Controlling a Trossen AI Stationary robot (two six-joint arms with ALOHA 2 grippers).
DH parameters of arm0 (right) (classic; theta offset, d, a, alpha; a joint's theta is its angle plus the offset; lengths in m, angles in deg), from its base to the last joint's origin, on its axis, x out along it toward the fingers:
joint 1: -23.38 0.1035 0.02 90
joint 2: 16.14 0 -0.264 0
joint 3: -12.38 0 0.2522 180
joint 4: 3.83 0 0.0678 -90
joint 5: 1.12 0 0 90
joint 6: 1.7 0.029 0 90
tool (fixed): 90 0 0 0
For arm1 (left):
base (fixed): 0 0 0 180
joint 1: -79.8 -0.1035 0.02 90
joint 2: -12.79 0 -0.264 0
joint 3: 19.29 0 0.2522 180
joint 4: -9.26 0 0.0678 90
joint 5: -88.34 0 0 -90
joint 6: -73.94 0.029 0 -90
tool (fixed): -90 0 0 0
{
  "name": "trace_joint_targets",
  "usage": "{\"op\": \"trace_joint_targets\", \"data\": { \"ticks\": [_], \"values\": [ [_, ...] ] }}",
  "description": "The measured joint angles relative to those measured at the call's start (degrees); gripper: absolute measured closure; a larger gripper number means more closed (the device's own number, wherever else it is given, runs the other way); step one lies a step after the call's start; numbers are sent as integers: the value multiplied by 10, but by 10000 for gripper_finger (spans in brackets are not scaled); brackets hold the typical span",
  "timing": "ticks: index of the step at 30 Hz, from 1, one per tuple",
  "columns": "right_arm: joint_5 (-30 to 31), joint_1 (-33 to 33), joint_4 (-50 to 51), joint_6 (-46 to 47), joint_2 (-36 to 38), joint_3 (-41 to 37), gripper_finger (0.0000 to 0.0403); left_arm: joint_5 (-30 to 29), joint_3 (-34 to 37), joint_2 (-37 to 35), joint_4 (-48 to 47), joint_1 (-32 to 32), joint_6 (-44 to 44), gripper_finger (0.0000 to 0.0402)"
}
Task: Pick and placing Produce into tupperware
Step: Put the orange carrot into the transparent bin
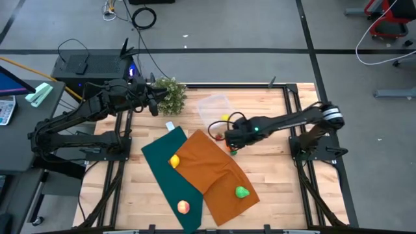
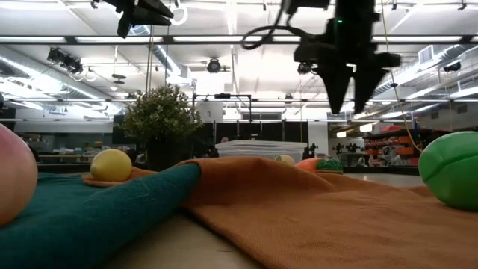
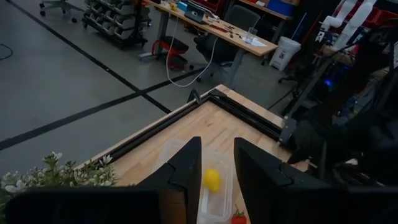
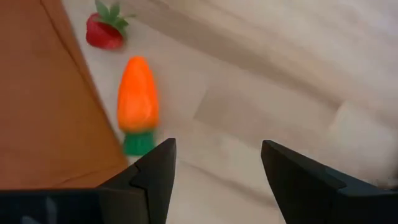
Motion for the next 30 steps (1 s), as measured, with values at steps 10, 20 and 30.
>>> {"op": "trace_joint_targets", "data": {
  "ticks": [10, 20, 30],
  "values": [
    [-83, -2, -141, -8, 52, -66, 175, 0, 0, 0, -4, 0, 0, 298],
    [-90, -31, -199, -92, 6, -66, 78, 0, 0, 0, -6, 0, 0, 298],
    [-100, -34, -210, -98, -54, -66, 40, 0, 0, 0, -12, 0, 0, 298]
  ]
}}
